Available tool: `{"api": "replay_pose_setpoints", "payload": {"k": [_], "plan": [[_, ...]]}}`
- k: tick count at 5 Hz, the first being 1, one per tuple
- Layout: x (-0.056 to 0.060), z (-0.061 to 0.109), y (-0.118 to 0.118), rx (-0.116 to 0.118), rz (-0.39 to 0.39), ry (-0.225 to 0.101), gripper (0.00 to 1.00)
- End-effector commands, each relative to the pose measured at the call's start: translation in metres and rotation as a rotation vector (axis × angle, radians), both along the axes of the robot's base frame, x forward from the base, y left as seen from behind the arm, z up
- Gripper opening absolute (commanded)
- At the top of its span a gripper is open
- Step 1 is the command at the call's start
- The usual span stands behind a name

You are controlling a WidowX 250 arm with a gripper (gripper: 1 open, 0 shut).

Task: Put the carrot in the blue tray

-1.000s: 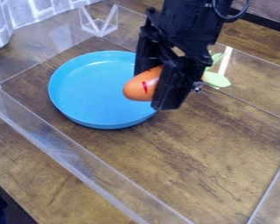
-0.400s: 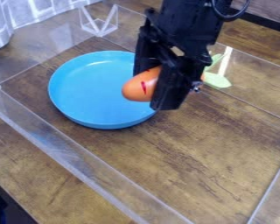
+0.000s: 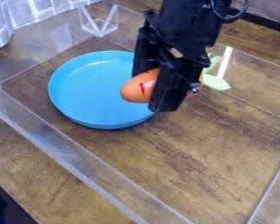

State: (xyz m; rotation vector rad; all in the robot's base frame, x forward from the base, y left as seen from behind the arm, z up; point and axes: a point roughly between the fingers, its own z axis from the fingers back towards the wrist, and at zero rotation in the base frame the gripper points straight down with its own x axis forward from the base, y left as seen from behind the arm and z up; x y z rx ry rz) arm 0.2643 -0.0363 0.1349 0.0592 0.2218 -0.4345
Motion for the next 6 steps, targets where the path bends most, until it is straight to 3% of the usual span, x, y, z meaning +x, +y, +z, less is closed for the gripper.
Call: {"api": "replay_pose_setpoints", "payload": {"k": [1, 6], "plan": [[0.0003, 0.0194, 0.0038, -0.008, -0.001, -0.070, 0.00], [0.0064, 0.0190, 0.0115, 0.003, -0.011, -0.078, 0.00]]}}
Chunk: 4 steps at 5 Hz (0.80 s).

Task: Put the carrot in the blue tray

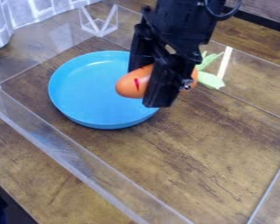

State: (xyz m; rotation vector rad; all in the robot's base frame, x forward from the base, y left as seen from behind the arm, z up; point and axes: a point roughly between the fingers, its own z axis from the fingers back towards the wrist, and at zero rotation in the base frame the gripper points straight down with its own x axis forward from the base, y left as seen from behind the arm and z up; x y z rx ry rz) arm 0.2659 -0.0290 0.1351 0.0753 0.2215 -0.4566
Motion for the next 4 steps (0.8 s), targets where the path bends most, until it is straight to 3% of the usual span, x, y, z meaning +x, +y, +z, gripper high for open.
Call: {"api": "replay_pose_setpoints", "payload": {"k": [1, 4], "plan": [[0.0071, 0.0189, 0.0054, -0.009, 0.017, -0.081, 0.00], [0.0136, 0.0161, 0.0096, -0.004, 0.032, -0.100, 0.00]]}}
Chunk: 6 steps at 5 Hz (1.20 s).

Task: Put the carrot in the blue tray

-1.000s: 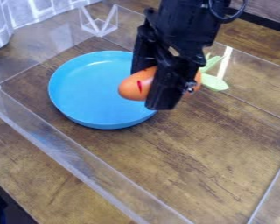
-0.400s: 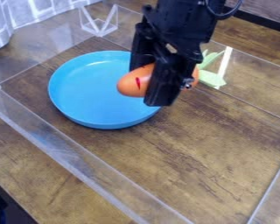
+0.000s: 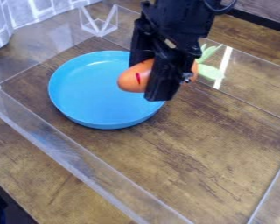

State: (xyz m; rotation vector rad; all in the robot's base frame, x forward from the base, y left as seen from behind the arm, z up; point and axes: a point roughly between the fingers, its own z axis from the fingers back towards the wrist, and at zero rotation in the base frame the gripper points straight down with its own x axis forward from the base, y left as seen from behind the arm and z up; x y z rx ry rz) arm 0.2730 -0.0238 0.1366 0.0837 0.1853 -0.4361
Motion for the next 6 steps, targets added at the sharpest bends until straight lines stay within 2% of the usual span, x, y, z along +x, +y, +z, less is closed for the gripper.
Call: {"api": "replay_pose_setpoints", "payload": {"k": [1, 3, 6], "plan": [[0.0096, 0.0131, 0.0053, -0.001, 0.014, -0.070, 0.00], [0.0156, 0.0129, 0.0086, 0.009, 0.021, -0.092, 0.00], [0.0161, 0.0120, 0.0134, 0.021, 0.033, -0.114, 0.00]]}}
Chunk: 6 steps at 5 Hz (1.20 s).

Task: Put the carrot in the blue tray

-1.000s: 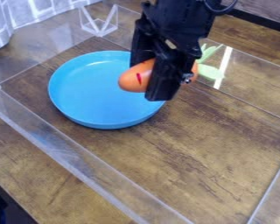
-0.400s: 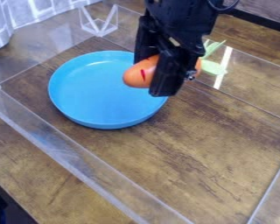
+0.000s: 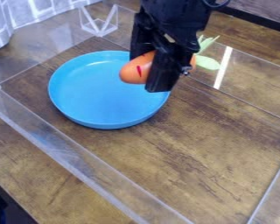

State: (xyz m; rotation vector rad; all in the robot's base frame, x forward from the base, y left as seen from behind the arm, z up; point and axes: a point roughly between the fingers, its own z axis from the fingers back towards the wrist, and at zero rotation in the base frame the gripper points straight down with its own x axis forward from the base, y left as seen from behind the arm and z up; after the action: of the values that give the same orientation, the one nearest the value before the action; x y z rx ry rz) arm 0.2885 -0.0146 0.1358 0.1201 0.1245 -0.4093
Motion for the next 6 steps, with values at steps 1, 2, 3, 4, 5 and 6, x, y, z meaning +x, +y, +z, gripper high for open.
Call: {"api": "replay_pose_setpoints", "payload": {"k": [1, 2, 3, 4, 5, 6], "plan": [[0.000, 0.012, 0.006, 0.009, 0.020, -0.054, 0.00], [-0.002, 0.013, 0.008, 0.021, 0.029, -0.060, 0.00], [-0.004, 0.017, 0.009, 0.032, 0.037, -0.070, 0.00], [-0.002, 0.009, 0.016, 0.029, 0.055, -0.078, 0.00], [0.002, 0.004, 0.023, 0.031, 0.074, -0.082, 0.00], [0.007, -0.001, 0.031, 0.034, 0.093, -0.094, 0.00]]}}
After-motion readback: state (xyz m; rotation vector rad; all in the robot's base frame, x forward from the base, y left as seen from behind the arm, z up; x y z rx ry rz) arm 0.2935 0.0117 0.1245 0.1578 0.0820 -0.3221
